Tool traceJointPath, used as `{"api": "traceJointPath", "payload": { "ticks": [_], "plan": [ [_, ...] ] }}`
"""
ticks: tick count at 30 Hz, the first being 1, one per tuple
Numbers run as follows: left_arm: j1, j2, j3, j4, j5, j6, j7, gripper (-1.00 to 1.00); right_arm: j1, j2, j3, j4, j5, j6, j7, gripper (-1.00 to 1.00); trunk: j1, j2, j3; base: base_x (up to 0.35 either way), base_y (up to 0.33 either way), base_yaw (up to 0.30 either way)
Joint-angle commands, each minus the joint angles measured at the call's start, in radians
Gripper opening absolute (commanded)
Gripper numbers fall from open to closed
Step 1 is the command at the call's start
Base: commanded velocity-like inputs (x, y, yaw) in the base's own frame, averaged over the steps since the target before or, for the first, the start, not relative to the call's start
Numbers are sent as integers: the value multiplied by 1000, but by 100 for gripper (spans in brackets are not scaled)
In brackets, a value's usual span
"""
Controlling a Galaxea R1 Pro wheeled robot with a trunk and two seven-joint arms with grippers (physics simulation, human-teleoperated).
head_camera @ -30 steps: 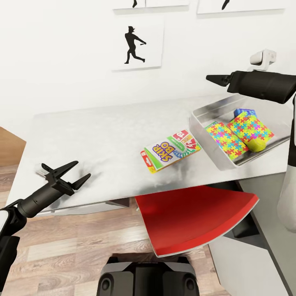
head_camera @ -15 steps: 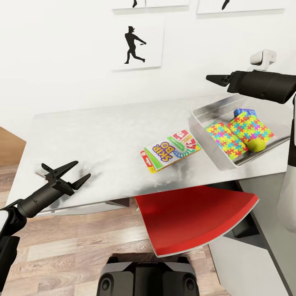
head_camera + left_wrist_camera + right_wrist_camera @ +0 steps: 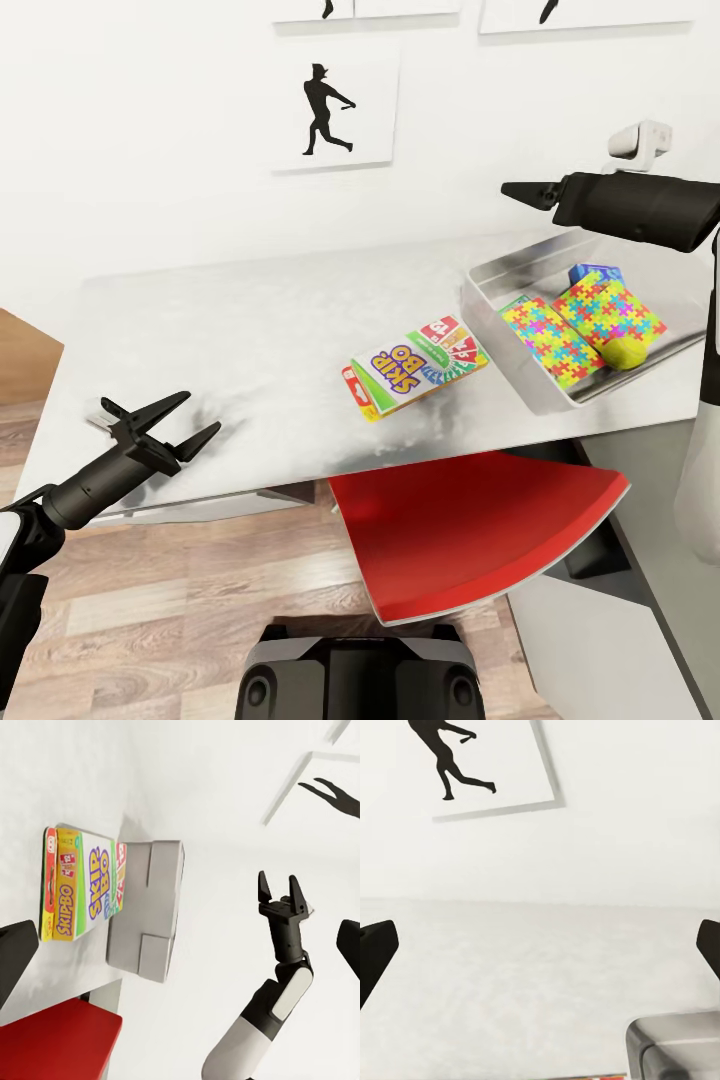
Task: Put all the toys in the child's room - the three board games (two on the bed and one on the table), the two jigsaw puzzles on the table, and the tennis ball on the table - inside the toy box on the table in the child's room.
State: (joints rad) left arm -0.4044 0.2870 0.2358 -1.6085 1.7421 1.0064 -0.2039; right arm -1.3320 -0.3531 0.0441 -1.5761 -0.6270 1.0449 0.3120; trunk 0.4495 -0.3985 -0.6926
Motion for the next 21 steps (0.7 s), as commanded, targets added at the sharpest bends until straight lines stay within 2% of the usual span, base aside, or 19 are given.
{"api": "traceJointPath", "payload": {
  "ticks": [1,3,9,14,21],
  "plan": [
    [-1,0,1,0,-9,3,-9,100,-1,-1,0,0,10,2,10,100,1,-2,-1,0,0,0],
    [-1,6,3,1,-5,5,-10,100,-2,1,1,3,9,2,6,100,1,-2,-1,0,0,0],
    [9,35,30,0,7,11,-44,100,27,35,6,23,6,2,-7,100,1,-2,-1,0,0,0],
    [11,41,36,0,10,13,-67,100,42,55,5,28,5,2,-12,100,1,-2,-1,0,0,0],
    [13,46,39,-1,12,14,-73,100,51,61,5,30,4,2,-13,100,1,-2,-1,0,50,0]
  ]
}}
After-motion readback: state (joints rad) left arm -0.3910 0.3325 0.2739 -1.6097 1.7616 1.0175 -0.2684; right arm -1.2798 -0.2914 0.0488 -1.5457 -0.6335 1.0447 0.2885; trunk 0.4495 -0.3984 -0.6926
